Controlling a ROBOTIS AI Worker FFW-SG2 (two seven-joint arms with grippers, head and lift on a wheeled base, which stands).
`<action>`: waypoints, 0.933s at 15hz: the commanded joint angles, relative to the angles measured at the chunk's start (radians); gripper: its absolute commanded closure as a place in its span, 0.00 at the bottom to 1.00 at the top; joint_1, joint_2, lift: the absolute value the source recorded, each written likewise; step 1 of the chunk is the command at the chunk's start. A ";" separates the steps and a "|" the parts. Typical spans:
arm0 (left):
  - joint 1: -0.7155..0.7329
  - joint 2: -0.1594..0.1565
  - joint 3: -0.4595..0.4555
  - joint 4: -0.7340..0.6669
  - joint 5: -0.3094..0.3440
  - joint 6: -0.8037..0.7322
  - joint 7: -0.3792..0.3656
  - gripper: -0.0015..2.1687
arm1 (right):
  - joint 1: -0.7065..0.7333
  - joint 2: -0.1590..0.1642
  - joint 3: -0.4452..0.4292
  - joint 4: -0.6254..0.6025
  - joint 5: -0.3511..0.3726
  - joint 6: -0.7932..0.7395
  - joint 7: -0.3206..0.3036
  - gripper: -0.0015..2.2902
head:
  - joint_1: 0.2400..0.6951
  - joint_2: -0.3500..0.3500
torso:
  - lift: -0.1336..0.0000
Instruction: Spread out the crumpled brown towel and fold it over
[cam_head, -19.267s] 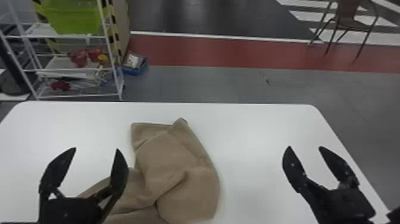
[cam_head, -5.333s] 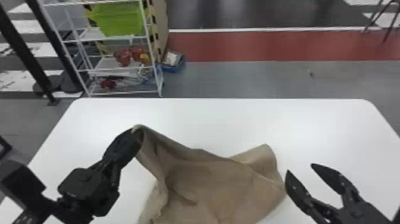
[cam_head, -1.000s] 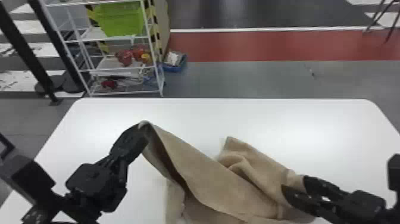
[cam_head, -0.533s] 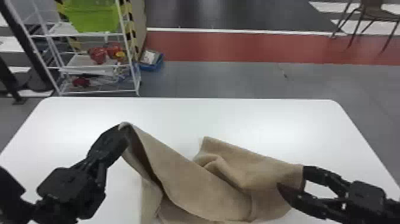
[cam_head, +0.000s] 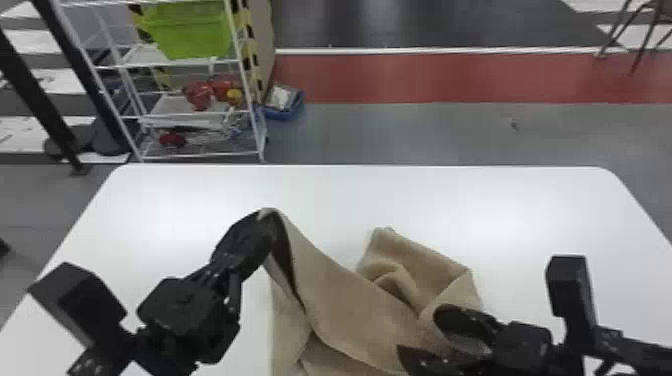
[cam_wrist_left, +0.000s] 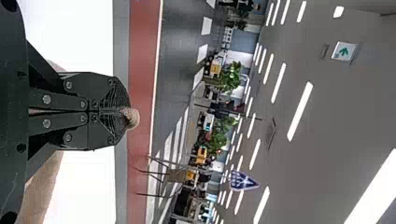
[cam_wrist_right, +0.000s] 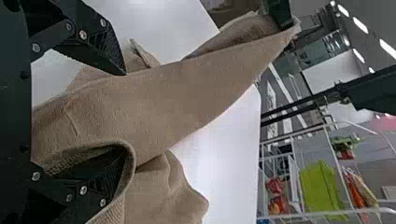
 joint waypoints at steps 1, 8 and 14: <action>0.002 0.002 -0.012 0.000 -0.005 0.000 0.000 0.64 | -0.029 -0.001 0.154 0.028 0.155 0.149 -0.006 0.15 | 1.00 0.64 | 0.08; 0.008 0.002 -0.030 -0.005 -0.013 -0.006 0.006 0.64 | 0.021 -0.048 0.065 -0.145 0.224 0.382 0.112 0.14 | 1.00 0.68 | 0.08; 0.008 0.002 -0.056 -0.012 -0.039 -0.006 0.019 0.64 | -0.003 -0.065 -0.023 -0.170 0.202 0.456 0.205 0.14 | 1.00 0.52 | 0.08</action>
